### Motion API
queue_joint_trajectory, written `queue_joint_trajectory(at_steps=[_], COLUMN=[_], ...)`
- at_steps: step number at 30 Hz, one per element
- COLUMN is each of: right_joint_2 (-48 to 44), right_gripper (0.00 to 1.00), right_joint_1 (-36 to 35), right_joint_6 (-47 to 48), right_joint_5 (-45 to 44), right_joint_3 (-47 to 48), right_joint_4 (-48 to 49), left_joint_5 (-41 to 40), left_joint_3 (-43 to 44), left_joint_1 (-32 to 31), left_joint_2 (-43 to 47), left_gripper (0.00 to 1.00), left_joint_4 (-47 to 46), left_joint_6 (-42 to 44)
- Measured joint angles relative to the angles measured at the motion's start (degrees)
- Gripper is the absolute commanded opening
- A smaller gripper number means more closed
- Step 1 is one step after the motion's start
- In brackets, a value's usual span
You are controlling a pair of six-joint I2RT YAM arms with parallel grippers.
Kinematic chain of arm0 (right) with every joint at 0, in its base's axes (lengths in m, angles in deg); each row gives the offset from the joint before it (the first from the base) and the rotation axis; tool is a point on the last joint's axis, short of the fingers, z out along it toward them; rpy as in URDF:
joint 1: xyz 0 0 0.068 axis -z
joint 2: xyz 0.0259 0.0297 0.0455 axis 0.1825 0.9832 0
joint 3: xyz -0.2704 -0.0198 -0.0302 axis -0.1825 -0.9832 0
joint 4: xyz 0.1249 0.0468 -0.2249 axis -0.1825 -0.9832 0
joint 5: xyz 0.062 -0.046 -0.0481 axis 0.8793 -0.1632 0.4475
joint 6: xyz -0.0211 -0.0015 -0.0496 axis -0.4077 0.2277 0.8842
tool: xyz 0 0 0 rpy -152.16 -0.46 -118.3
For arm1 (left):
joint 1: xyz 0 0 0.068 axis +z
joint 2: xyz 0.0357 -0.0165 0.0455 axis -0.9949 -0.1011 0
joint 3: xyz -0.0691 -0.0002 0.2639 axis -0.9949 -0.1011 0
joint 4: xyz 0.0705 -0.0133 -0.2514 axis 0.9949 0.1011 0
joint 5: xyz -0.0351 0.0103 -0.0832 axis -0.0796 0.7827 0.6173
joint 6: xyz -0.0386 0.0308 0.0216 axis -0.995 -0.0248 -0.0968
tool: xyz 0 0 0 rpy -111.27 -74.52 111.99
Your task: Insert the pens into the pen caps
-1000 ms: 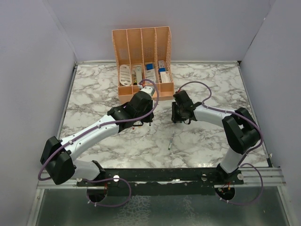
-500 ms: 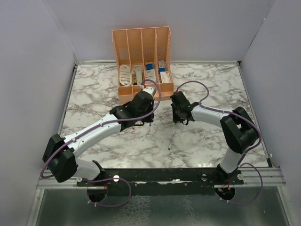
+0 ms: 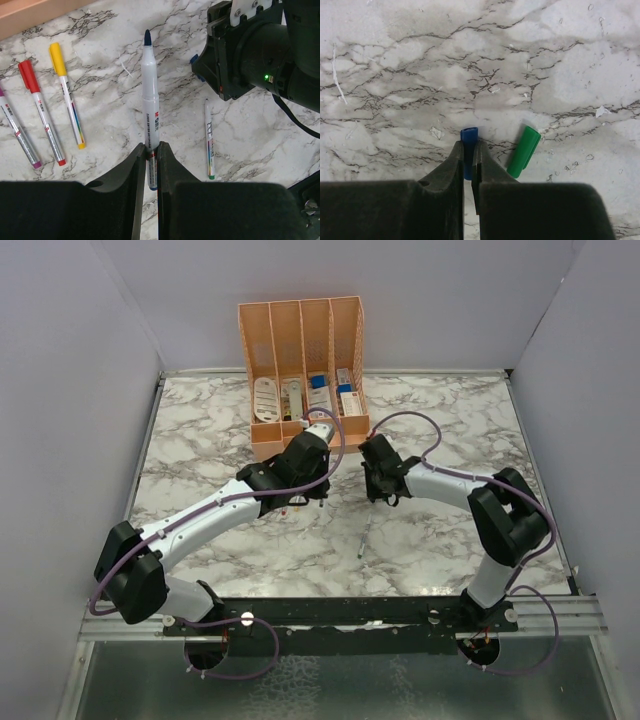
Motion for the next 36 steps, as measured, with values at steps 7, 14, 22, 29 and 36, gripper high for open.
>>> queue_joint_trajectory(at_steps=[7,14,22,29,36], right_joint_2=[-5.1,-17.2,-33.7,-41.2,-43.8], right_gripper=[0.01,0.01,0.01,0.01,0.01], right_joint_1=[-0.3,-0.1,0.1,0.2,0.2], right_joint_6=[0.0,0.6,2.0,1.8,0.8], right_joint_5=[0.0,-0.6,-0.6,0.5,2.0], right_joint_3=[0.0,-1.2,-15.3,-23.5,-27.1], right_joint_4=[-0.9,6.8,23.6,37.2,46.7], left_joint_5=[0.8,4.1,12.6,21.2,25.7], left_joint_3=[-3.0,-10.6,-16.1,-15.4,-14.3], left_joint_1=[0.0,0.0,0.0,0.0,-1.1], left_joint_2=[0.5,1.8,2.1,-1.5,-3.8], left_gripper=[0.0,0.0,0.0,0.0,0.0], left_joint_4=[-4.6,-12.0,-27.1,-38.2,-41.1], left_joint_6=[-0.6,-1.9,-5.2,-7.9,-8.9])
